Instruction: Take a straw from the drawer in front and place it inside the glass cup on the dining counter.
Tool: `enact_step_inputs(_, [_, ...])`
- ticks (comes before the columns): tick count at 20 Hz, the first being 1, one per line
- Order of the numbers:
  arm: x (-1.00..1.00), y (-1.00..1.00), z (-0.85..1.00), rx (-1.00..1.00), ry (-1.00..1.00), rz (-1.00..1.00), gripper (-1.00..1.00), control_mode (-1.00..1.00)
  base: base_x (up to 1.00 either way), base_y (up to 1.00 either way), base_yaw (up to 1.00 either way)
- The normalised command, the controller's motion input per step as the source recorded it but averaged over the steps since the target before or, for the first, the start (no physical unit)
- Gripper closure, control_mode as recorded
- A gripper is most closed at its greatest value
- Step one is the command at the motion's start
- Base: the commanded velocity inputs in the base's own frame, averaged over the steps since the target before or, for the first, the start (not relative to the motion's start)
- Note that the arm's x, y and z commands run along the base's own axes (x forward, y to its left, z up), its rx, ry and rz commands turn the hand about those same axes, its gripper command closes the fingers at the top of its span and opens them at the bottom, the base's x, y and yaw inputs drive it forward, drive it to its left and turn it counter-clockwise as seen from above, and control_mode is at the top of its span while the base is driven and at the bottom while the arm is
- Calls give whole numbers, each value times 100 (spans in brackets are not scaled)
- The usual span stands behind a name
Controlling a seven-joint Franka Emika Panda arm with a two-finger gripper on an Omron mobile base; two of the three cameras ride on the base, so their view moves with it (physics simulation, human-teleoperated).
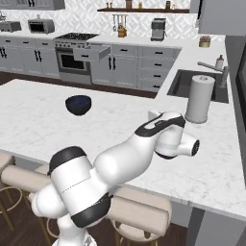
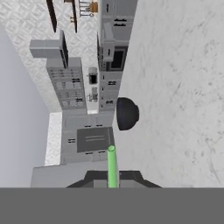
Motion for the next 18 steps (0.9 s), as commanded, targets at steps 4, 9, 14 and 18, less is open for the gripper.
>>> enact_step_inputs(4, [9,24,-6,0,-1,0,100,-100,0,0,0])
enact_step_inputs(9, [15,4,-6,0,-3,0,100,-100,0,0,0])
enact_step_inputs(14, [17,0,-8,0,-6,4,100,-100,0,0,0])
enact_step_inputs(18, [5,0,-8,0,-6,6,100,-100,0,0,0])
